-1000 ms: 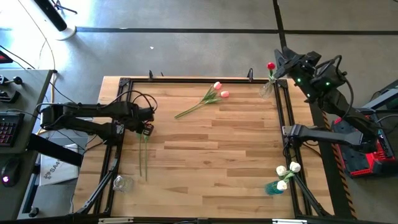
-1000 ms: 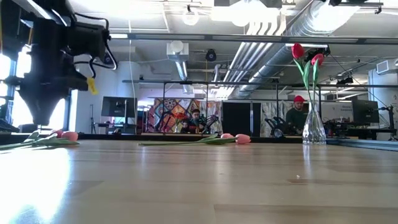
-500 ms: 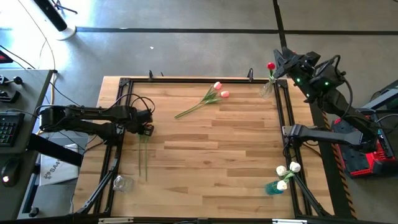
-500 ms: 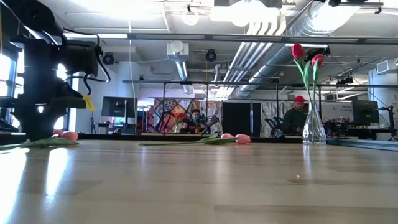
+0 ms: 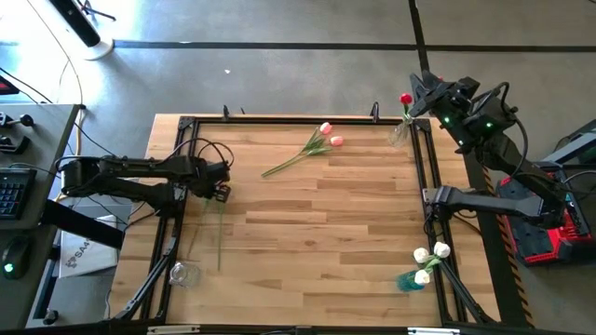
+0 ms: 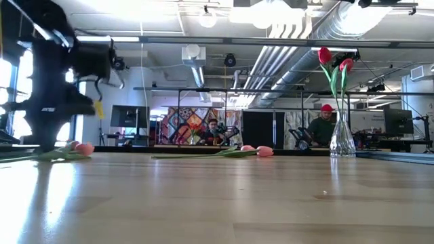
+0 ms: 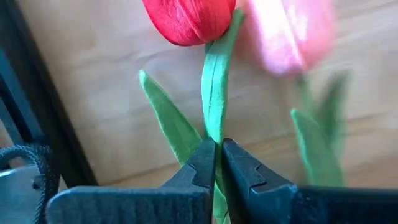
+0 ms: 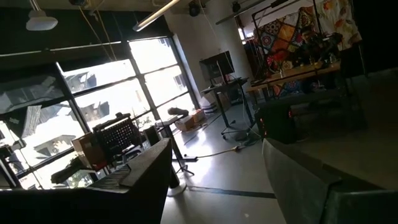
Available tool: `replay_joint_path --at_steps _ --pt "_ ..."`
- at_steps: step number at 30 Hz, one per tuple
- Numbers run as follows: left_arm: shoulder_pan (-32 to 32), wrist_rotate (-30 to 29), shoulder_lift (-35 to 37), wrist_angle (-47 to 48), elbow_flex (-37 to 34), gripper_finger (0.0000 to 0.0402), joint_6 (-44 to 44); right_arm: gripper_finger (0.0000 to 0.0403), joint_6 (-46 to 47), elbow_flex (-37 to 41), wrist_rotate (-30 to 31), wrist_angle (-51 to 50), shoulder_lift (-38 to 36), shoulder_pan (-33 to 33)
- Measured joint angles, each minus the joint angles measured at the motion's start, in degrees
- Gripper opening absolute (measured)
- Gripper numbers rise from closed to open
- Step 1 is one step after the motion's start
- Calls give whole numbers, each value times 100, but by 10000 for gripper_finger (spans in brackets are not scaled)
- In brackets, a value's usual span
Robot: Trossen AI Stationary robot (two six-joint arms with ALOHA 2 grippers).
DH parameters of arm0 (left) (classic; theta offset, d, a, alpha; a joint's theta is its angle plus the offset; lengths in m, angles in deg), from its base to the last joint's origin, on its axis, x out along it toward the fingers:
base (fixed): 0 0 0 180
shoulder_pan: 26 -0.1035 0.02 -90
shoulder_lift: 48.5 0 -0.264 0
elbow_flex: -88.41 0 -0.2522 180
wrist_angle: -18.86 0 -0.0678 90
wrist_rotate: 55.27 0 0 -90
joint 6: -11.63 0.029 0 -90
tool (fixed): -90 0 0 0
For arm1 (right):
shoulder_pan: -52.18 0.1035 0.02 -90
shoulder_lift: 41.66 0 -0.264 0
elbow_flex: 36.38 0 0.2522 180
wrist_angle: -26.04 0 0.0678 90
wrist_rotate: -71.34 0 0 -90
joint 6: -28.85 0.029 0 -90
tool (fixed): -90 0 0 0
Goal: Sort flowers into vase by color
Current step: Put the red flower into the top transparent vase
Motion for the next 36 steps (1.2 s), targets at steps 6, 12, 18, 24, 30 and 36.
replay_joint_path --at_steps 6,12,18,24,30,36 --pt "2 41 7 41 831 1 470 238 359 0 -25 -123 35 -2" --pt "6 -28 9 -94 1668 1 1306 238 1033 3 -433 -972 292 -2" --pt "4 179 9 -2125 2028 0 3299 238 1334 11 -1694 -1105 582 -2" --pt "7 1099 -88 -5090 2033 0 4100 238 1495 11 -3143 -1043 932 8" --pt "-4 1333 -605 -6927 2049 0 4087 238 1234 9 -3533 -412 1340 507" --pt "73 1876 -1590 -7082 2839 0 4112 238 982 5 -3489 207 1790 977"
